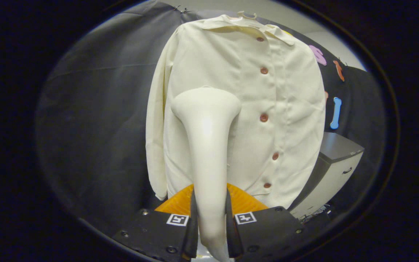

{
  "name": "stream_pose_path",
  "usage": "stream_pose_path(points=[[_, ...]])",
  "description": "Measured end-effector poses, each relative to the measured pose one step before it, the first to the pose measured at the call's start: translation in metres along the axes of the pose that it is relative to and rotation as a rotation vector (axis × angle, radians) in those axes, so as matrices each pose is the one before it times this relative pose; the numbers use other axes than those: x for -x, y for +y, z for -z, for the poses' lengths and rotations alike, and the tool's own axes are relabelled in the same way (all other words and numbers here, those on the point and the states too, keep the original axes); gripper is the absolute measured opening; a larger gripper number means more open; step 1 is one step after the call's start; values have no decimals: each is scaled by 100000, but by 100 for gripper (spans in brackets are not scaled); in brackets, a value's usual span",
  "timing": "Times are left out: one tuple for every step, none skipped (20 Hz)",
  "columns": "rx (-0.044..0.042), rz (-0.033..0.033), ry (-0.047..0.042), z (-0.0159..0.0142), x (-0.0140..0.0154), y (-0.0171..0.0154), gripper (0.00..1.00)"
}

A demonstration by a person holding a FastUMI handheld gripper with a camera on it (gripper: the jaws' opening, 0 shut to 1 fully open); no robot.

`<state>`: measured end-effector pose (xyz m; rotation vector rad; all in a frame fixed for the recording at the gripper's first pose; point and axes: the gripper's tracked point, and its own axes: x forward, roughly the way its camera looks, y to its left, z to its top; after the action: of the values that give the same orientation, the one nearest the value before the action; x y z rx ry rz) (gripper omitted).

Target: Iron the clothes twice with a garment steamer, once on the left side and once on the right side.

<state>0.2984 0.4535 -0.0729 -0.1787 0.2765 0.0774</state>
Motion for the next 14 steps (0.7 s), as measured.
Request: stream_pose_path(points=[[28,60,1361,1087,-35,319,32],[-540,327,1108,964,-109,232,32],[-544,166,805,906,-192,250,32],[-493,180,1827,968,-59,221,32],[51,235,1103,878,-167,211,32],[222,313,1584,862,-79,94,32],[27,281,1101,880,-89,114,32],[123,61,1389,712,-83,32,32],[224,5,795,601,-170,56,32],[295,62,977,573,-116,-82,32],[79,180,910,604,-99,-110,32],[-235,374,1186,783,-71,-133,32],[-331,212,854,500,-8,-57,32],[-505,263,1104,629,-29,-92,32]])
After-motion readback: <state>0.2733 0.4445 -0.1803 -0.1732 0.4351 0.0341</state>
